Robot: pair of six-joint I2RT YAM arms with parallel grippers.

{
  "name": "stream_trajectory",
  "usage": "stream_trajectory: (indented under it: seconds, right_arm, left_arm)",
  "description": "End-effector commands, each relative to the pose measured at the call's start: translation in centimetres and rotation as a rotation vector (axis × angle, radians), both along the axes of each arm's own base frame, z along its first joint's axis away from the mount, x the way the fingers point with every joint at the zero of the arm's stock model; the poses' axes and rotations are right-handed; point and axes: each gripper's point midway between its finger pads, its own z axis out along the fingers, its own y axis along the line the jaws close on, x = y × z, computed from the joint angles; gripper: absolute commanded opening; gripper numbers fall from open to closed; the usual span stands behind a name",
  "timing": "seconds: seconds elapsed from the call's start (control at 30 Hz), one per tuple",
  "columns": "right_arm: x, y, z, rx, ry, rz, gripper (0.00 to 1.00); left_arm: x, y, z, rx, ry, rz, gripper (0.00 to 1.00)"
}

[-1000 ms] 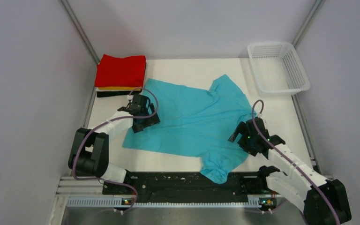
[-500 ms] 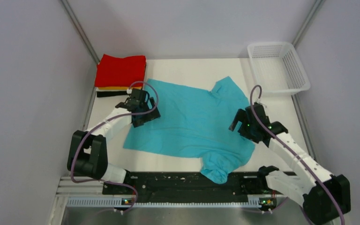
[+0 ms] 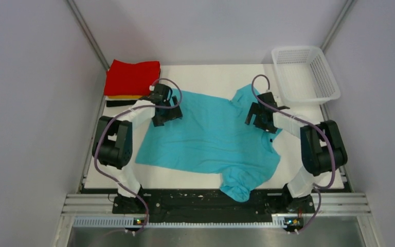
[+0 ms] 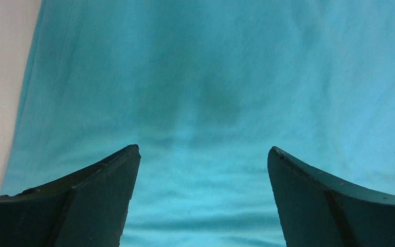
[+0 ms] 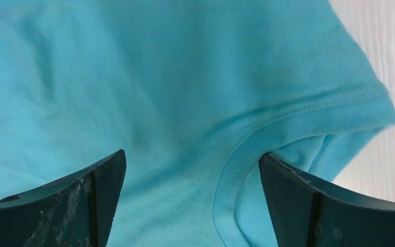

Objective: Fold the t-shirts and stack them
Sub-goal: Flatten out the tshirt

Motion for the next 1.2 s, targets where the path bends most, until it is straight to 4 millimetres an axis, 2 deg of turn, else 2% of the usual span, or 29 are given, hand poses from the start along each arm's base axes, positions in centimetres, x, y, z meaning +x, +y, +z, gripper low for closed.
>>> stream_trajectory:
  seconds: [0.0, 0.17, 0.33, 0.43, 0.5, 0.6, 0.67, 0.77, 0.87, 0.9, 1.0, 1.03, 1.17]
  right_arm:
    - [5.3, -0.7, 0.7, -0.035, -0.082, -0.005, 0.99]
    - [7.3, -1.5, -1.7, -0.012, -0.018, -0.028, 0.99]
    - [10.7, -1.7, -2.0, -0.038, -0.014, -0.014, 0.99]
    - [12.7, -2.2, -1.3, -0.053, -0.037, -0.022, 0.99]
    - [13.9, -2.3, -0.2, -0.061, -0.064, -0.007, 0.99]
    - [14.4, -1.6, 2.1, -0.043, -0.100, 0.030, 0.99]
    - [13.6, -1.2, 3.8, -0.045, -0.128, 0.058, 0.99]
    - [10.9, -0.3, 6.3, -0.090, -0.162, 0.117, 0.99]
    - [6.9, 0.7, 8.4, -0.135, -0.191, 0.165, 0.99]
    - [5.1, 1.4, 8.6, -0.137, -0.190, 0.187, 0.99]
    - [-0.7, 3.2, 8.6, -0.096, -0.184, 0.242, 0.98]
    - [-2.8, 4.4, 9.0, -0.065, -0.197, 0.288, 0.96]
    - [-11.4, 9.9, 6.4, 0.095, -0.096, 0.566, 0.95]
  left_arm:
    - [3.8, 0.1, -0.2, 0.060, -0.033, -0.004, 0.99]
    - [6.3, 0.3, -2.7, 0.085, 0.033, 0.002, 0.99]
    - [9.2, 0.7, -3.6, 0.084, 0.053, 0.018, 0.99]
    - [11.4, 0.5, -3.2, 0.075, 0.031, 0.015, 0.99]
    - [12.0, 0.1, -2.7, 0.060, 0.031, 0.007, 0.99]
    - [11.3, -1.5, -0.8, -0.008, 0.016, -0.039, 0.99]
    - [10.3, -2.0, 1.1, -0.012, -0.022, -0.059, 0.99]
    - [7.9, -2.1, 4.6, -0.013, -0.090, -0.071, 0.99]
    - [4.4, -0.6, 7.1, 0.022, -0.142, -0.022, 0.99]
    - [2.9, 0.2, 7.8, 0.026, -0.159, 0.006, 0.99]
    - [-1.6, 3.0, 8.1, 0.067, -0.181, 0.109, 0.99]
    - [-3.8, 4.1, 6.8, 0.083, -0.148, 0.157, 0.99]
    - [-9.0, 6.7, 4.8, 0.106, -0.129, 0.264, 0.99]
